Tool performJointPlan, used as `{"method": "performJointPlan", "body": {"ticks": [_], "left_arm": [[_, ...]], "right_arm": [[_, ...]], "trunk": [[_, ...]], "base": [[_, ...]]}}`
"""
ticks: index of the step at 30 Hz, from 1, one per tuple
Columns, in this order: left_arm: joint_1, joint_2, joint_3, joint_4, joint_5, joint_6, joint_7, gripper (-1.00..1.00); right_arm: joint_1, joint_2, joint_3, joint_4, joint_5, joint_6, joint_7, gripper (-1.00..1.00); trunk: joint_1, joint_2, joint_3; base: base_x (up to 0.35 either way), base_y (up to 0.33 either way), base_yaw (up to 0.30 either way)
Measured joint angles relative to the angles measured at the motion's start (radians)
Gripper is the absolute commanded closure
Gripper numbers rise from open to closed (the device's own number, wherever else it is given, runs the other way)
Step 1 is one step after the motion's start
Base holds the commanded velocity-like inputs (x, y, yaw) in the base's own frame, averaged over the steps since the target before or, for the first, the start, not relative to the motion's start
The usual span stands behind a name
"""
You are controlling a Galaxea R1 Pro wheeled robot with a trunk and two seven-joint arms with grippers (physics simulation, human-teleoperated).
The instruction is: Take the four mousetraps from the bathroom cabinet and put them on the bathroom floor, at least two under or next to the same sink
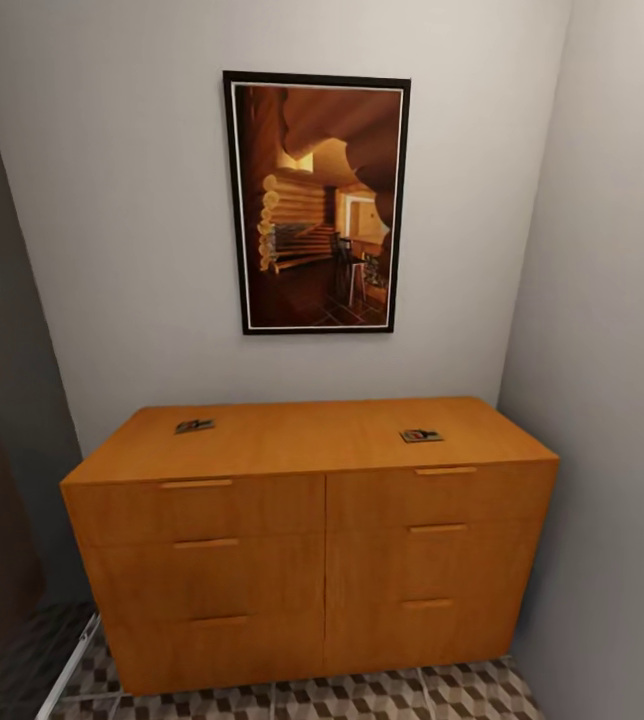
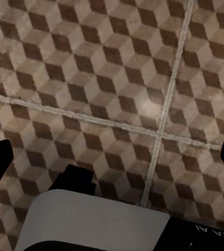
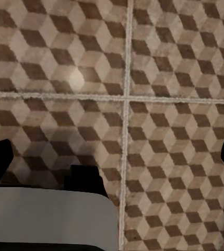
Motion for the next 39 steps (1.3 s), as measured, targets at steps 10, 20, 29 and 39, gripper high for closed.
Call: {"method": "performJointPlan", "body": {"ticks": [10,20,29,39], "left_arm": [[0.000,0.001,0.000,0.000,0.000,0.000,0.000,-1.00],[0.000,0.001,0.000,0.000,0.000,-0.001,0.000,-1.00],[0.000,0.001,0.000,0.000,0.000,-0.001,0.000,-1.00],[0.000,0.001,0.000,0.000,0.000,-0.001,0.000,-1.00]], "right_arm": [[0.000,0.000,0.000,0.000,0.000,0.000,0.000,-1.00],[0.000,0.000,0.000,0.000,0.000,0.000,0.000,-1.00],[0.000,0.000,0.000,0.000,0.000,0.000,0.000,-1.00],[0.000,0.000,0.000,0.000,0.000,-0.001,0.000,-1.00]], "trunk": [[0.000,0.000,0.000],[0.000,0.000,0.000],[0.000,0.000,0.000],[0.000,0.000,0.000]], "base": [[0.207,-0.157,0.000],[0.059,-0.045,0.000],[0.009,-0.007,0.000],[0.001,-0.001,0.000]]}}
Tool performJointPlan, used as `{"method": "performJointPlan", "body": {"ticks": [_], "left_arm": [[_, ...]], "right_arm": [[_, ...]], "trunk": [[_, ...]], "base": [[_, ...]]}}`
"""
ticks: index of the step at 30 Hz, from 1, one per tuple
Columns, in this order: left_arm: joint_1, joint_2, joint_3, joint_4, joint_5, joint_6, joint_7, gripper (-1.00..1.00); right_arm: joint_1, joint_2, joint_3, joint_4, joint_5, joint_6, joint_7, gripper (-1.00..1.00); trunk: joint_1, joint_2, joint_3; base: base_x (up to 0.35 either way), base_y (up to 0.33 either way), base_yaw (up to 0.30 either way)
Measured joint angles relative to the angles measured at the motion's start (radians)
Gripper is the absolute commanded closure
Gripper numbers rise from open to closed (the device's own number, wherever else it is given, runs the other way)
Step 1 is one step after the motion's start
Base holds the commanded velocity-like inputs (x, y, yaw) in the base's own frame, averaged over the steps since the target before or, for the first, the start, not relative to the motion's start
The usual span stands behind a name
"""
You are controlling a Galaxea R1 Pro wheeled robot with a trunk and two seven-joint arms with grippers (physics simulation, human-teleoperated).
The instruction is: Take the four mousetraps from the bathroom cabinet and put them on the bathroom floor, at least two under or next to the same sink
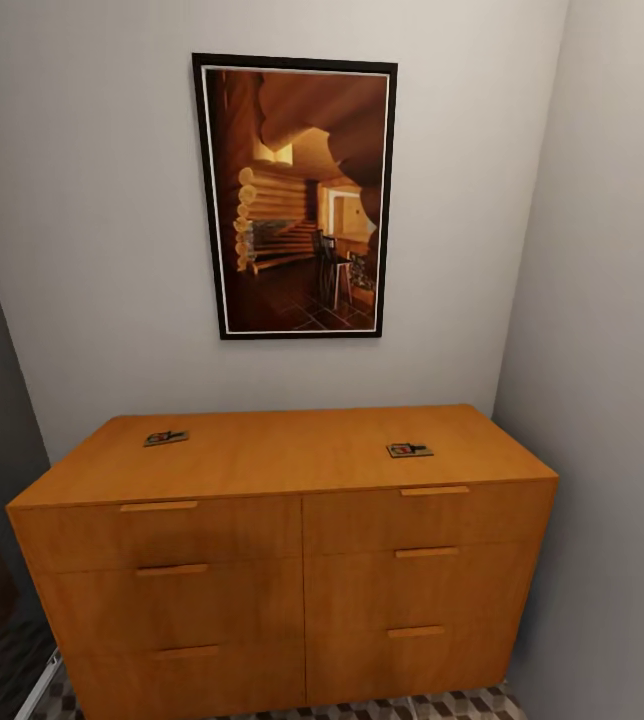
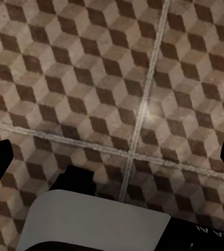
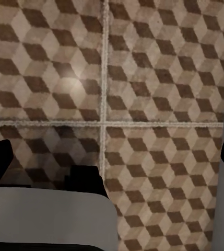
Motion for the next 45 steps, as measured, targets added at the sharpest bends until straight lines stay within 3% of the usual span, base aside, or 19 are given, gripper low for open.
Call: {"method": "performJointPlan", "body": {"ticks": [45], "left_arm": [[0.000,0.000,-0.001,0.000,0.000,-0.001,-0.001,-1.00]], "right_arm": [[0.000,0.000,0.000,0.000,0.000,-0.001,-0.001,-1.00]], "trunk": [[0.000,0.000,0.000]], "base": [[0.000,-0.001,0.000]]}}
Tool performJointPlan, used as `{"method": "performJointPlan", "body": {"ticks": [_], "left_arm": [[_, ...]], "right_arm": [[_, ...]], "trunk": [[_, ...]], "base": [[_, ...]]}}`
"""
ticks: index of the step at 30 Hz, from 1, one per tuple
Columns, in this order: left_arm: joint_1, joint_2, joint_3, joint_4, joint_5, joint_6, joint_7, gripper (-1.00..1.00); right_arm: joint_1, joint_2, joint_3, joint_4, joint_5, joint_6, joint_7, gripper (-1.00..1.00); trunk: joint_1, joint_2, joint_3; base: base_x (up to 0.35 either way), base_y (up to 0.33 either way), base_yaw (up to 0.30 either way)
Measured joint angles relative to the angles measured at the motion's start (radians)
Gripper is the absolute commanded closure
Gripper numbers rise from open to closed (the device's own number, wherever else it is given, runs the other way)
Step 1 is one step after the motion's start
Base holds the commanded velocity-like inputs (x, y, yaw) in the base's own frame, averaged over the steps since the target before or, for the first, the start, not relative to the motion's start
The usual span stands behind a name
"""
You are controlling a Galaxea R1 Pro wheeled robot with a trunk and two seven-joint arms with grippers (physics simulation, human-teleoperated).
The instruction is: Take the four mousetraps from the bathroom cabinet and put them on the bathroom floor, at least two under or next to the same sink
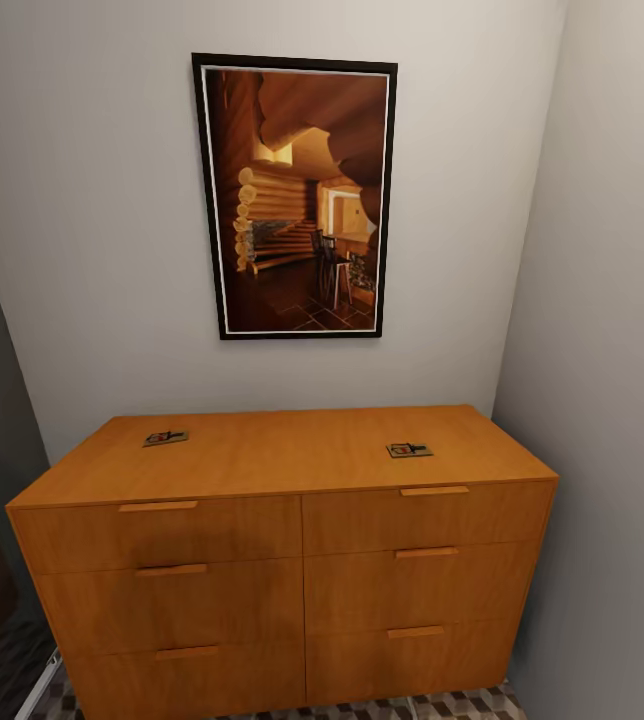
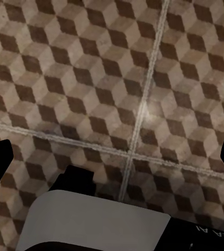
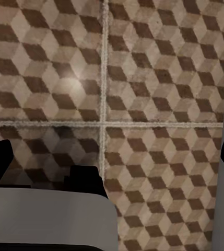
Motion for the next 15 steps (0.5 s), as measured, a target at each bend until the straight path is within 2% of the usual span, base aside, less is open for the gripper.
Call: {"method": "performJointPlan", "body": {"ticks": [15], "left_arm": [[0.000,0.000,0.000,-0.001,0.000,0.000,0.000,-1.00]], "right_arm": [[0.000,0.000,0.001,0.000,0.000,0.001,-0.001,-1.00]], "trunk": [[0.000,0.000,0.000]], "base": [[0.000,-0.128,0.000]]}}
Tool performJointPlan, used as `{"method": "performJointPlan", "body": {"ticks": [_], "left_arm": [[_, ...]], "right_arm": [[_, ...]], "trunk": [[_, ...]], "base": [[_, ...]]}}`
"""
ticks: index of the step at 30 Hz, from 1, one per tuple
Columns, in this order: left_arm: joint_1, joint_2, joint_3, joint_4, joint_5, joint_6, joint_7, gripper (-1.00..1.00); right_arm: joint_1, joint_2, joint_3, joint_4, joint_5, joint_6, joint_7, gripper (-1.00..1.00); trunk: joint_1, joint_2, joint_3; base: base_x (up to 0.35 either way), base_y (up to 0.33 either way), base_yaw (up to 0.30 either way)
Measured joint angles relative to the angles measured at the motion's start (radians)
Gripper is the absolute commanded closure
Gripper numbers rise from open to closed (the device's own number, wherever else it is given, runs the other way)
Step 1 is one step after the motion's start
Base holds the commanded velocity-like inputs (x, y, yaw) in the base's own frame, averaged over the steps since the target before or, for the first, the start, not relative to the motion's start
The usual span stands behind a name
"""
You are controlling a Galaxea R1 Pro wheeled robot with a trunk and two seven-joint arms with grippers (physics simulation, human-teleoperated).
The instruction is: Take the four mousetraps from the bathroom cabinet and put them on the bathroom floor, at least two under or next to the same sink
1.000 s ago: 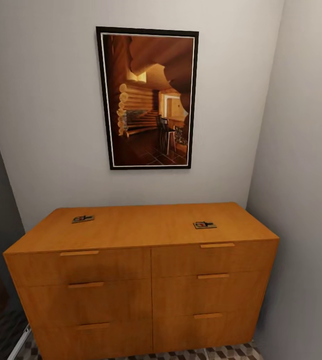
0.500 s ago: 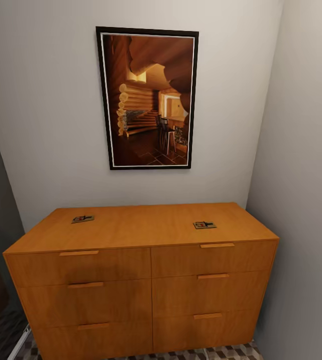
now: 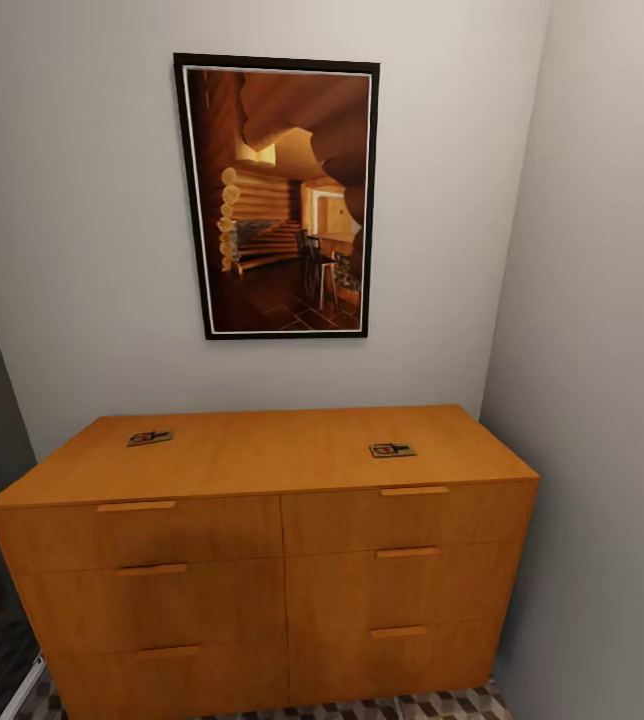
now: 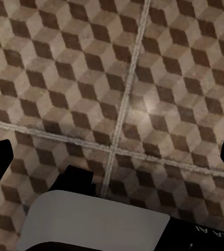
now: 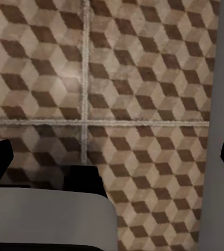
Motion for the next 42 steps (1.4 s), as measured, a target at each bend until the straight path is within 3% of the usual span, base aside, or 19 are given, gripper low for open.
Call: {"method": "performJointPlan", "body": {"ticks": [20,42], "left_arm": [[0.000,0.000,0.000,0.000,0.000,0.000,0.000,-1.00],[0.000,0.000,0.000,0.000,0.000,0.000,0.001,-1.00]], "right_arm": [[0.000,0.000,0.000,0.000,0.000,0.001,0.002,-1.00],[0.000,0.000,0.000,0.000,0.000,-0.004,0.002,-1.00]], "trunk": [[0.000,0.000,0.000],[0.000,0.000,0.000]], "base": [[0.000,-0.021,0.009],[0.000,0.000,0.167]]}}
